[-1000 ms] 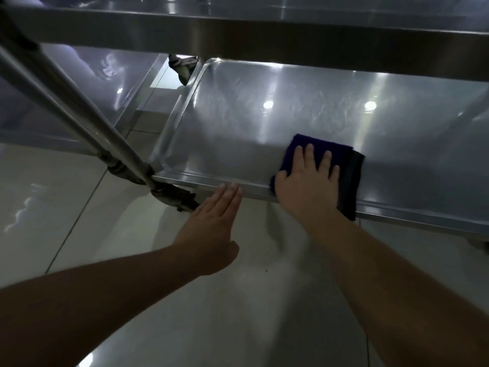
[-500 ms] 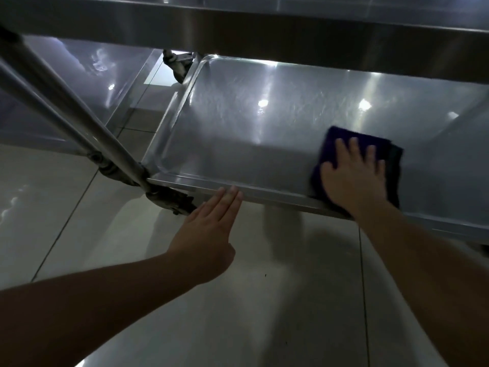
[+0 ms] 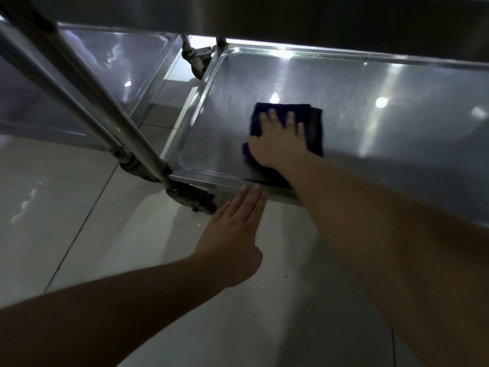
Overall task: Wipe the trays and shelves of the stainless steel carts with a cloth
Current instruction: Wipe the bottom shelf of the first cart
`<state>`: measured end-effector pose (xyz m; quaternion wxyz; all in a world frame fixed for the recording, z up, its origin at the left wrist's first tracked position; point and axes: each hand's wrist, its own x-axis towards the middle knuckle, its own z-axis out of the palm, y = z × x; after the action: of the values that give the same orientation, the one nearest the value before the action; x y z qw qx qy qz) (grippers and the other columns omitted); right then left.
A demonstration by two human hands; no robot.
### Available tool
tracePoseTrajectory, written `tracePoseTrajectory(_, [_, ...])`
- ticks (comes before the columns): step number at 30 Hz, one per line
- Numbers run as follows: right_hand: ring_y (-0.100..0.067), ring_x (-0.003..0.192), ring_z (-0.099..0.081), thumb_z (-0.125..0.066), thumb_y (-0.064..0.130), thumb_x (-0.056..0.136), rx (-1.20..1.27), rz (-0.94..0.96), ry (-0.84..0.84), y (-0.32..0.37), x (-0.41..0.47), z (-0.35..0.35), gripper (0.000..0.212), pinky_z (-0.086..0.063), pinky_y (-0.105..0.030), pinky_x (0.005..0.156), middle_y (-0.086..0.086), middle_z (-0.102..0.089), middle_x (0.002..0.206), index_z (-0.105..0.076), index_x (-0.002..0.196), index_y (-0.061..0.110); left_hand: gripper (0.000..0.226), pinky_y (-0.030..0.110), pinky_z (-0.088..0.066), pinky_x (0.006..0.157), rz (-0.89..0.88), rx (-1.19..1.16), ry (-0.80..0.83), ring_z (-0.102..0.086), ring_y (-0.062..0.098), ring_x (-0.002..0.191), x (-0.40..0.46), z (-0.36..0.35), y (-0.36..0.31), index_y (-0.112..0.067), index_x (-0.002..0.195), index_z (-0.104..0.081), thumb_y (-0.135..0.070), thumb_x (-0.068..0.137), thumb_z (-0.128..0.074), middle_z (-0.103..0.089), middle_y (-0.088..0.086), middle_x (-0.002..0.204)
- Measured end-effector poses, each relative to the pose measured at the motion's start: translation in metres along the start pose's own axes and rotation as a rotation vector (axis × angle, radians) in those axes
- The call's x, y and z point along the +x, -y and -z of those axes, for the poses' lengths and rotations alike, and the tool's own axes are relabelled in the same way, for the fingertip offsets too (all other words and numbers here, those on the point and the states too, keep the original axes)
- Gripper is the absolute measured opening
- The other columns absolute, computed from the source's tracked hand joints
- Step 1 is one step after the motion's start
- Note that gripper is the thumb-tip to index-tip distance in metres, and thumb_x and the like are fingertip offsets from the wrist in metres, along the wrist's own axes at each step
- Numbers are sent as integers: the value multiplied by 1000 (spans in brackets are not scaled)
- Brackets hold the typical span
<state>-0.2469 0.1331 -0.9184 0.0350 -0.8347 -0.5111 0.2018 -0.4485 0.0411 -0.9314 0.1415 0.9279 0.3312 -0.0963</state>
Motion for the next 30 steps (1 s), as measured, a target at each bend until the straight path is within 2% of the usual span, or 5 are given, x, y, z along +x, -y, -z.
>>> tracePoseTrajectory(8, [-31, 158, 12, -27, 52, 106, -71, 258, 32, 20, 3, -15, 69, 8, -49, 127, 3, 8, 173, 0, 166, 29, 96, 32, 2, 126, -48, -85, -58, 17, 6, 155, -3, 10, 14, -31, 162, 13, -36, 96, -57, 21, -14, 169])
tracePoseTrajectory(14, [-32, 158, 11, -24, 53, 106, -107, 283, 5, 17, 3, -16, 69, 6, -50, 127, 1, 8, 173, 0, 166, 28, 38, 29, -54, 93, 235, -365, -394, -56, 9, 109, -20, 23, 50, -26, 124, -57, -27, 89, -73, -55, -7, 124])
tracePoseTrajectory(22, [-32, 158, 13, -23, 53, 107, -121, 288, 30, 17, 6, -16, 68, 6, -50, 127, 0, 10, 173, 2, 165, 28, 36, 19, -41, 70, 753, -690, -637, -56, 9, 91, -18, 41, 114, -23, 110, -50, -34, 88, -77, -57, 2, 116])
tracePoseTrajectory(26, [-32, 158, 13, -23, 53, 107, -124, 282, 36, 17, 5, -15, 68, 7, -50, 127, 0, 11, 173, 2, 165, 28, 65, 29, -48, 102, 677, -815, -727, -54, 14, 121, -19, 57, 131, -21, 136, -45, -28, 84, -84, -49, 0, 138])
tracePoseTrajectory(30, [-32, 158, 14, -23, 53, 106, -130, 270, 34, 18, 5, -15, 69, 7, -49, 126, 1, 11, 173, 3, 165, 28, 69, 6, -45, 85, 540, -851, -746, -59, -9, 108, -19, 74, 134, -26, 143, -45, -24, 85, -83, -58, -11, 127])
